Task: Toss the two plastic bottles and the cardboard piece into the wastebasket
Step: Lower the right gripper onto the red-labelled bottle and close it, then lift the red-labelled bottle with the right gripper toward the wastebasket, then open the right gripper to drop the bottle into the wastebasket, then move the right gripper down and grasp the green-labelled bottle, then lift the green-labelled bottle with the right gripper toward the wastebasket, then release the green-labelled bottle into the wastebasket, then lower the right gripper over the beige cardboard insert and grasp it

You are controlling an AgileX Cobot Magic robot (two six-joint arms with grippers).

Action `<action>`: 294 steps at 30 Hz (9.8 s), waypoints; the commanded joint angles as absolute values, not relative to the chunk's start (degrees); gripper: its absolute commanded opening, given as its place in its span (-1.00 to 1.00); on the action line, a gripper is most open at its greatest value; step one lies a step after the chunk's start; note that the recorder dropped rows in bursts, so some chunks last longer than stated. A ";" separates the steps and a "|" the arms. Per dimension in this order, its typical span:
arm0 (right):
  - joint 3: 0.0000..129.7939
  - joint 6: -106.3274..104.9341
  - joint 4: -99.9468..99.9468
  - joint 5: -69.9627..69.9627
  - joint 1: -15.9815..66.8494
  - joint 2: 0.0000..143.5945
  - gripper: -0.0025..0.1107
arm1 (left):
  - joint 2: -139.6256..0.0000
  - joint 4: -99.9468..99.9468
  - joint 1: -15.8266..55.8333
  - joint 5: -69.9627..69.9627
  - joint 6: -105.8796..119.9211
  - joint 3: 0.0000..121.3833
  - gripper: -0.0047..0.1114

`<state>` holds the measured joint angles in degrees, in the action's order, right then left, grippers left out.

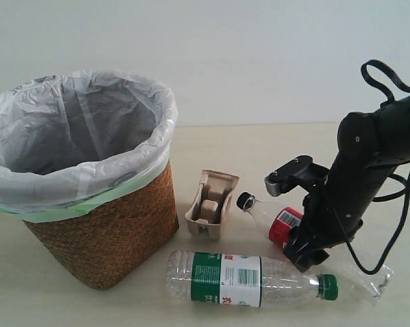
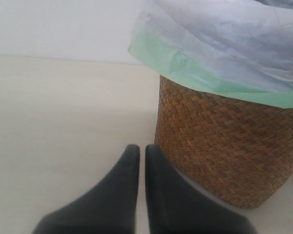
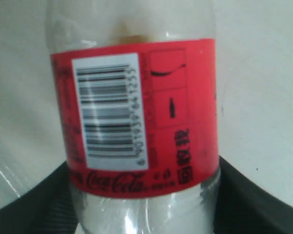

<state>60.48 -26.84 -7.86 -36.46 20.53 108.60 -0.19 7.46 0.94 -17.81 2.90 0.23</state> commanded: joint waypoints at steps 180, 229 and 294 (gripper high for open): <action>61.32 -12.44 2.42 -46.84 39.53 97.78 -0.93 | 0.00 7.29 0.91 -17.74 2.52 0.00 -0.85; 68.46 6.29 -2.50 -34.79 22.02 85.98 -0.87 | 0.00 7.29 0.91 -17.74 2.52 0.00 -0.85; 92.64 32.81 1.39 -40.92 34.80 121.09 0.23 | 0.00 7.29 0.91 -17.74 2.52 0.00 -0.85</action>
<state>92.64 32.62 1.22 -41.68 34.96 120.06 -0.19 7.46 0.94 -17.81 2.90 0.23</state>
